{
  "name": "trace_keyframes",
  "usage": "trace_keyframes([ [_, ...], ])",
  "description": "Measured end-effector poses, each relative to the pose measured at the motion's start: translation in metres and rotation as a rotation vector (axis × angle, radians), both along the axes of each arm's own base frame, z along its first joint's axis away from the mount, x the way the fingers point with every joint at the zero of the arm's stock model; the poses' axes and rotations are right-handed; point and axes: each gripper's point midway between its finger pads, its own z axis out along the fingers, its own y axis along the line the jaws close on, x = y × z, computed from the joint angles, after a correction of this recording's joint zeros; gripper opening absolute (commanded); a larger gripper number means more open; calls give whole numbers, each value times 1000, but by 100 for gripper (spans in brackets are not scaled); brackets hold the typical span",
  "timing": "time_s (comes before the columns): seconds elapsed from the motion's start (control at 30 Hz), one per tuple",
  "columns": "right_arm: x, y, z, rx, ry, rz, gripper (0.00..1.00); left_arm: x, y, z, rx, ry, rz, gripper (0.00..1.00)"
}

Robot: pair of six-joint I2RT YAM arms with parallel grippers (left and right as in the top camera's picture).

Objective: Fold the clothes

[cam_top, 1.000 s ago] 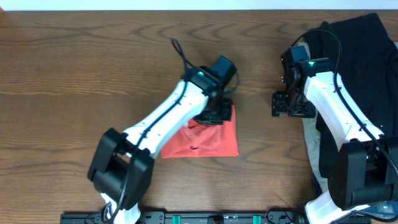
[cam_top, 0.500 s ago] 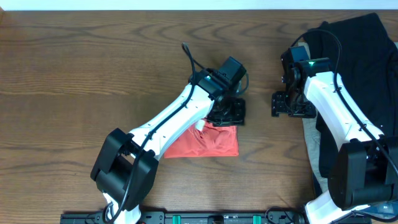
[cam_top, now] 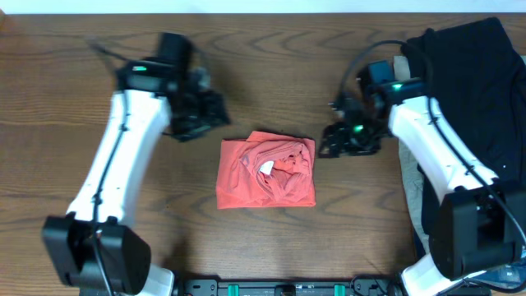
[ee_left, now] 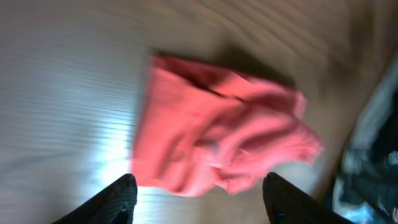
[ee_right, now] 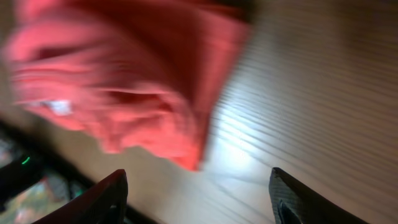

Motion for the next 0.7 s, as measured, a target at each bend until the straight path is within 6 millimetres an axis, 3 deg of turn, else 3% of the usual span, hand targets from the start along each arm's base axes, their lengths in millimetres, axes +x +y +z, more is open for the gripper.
trace_keyframes([
  [0.13,-8,53,6,76,-62,121,68,9,47,-4,49,4,121,74],
  [0.23,-15,83,6,89,-89,167,68,9,67,-8,64,23,173,75],
  [0.37,-31,122,-4,94,-96,228,67,8,81,-11,74,35,211,75],
  [0.47,-35,140,-20,64,-95,224,64,8,82,-11,74,35,213,75],
  [0.5,-34,144,-27,48,-96,217,59,8,82,-10,74,35,213,76],
  [0.53,-34,148,-33,35,-98,210,46,8,82,-11,74,35,213,76],
  [0.6,-33,154,-43,17,-98,192,5,8,82,-11,74,35,212,76],
  [0.7,-39,153,-52,-21,-65,163,1,7,82,-11,76,35,203,76],
])
